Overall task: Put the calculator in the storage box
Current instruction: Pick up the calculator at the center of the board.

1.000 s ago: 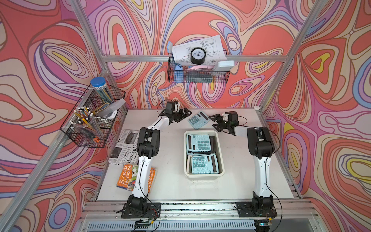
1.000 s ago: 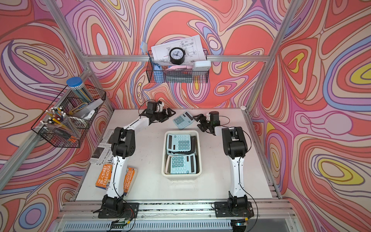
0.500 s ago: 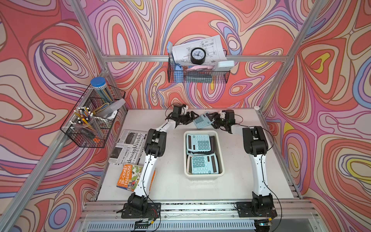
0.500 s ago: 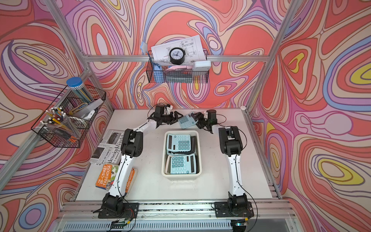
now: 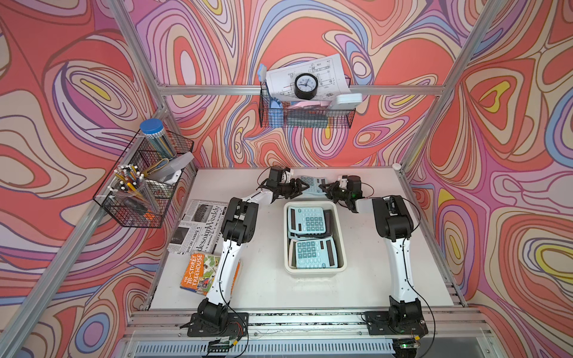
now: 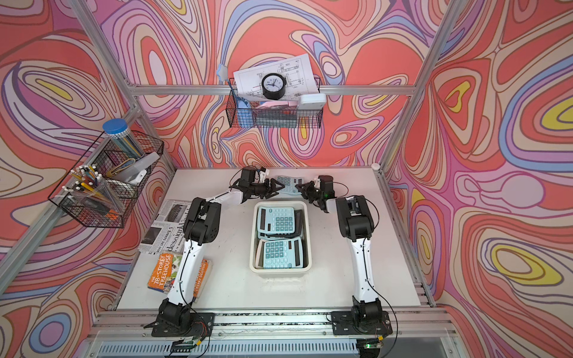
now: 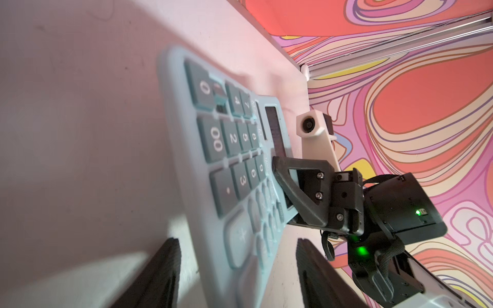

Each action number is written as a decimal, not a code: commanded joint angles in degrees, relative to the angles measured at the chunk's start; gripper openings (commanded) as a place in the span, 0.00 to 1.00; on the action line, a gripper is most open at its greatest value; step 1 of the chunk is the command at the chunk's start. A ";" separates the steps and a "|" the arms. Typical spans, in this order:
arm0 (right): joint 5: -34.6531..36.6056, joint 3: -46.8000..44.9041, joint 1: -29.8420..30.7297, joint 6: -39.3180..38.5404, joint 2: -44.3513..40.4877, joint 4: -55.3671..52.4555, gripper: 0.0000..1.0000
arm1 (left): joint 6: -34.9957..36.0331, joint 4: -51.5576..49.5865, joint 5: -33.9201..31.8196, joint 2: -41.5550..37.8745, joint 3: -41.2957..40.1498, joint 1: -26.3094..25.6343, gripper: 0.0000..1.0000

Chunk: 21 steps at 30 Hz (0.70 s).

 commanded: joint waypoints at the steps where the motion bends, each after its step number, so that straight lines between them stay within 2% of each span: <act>1: 0.80 -3.96 -0.84 1.30 -1.70 -0.09 0.10 | 0.31 -0.09 -0.36 -5.18 -0.43 1.33 0.65; 7: 0.14 -8.33 -2.88 1.32 -6.30 3.01 0.08 | 3.96 -4.16 -2.06 -12.15 -2.98 2.77 0.69; 21: -0.68 -21.02 -9.15 -2.68 -21.50 1.31 0.03 | 8.47 -6.38 -4.61 -30.30 -19.51 3.37 0.72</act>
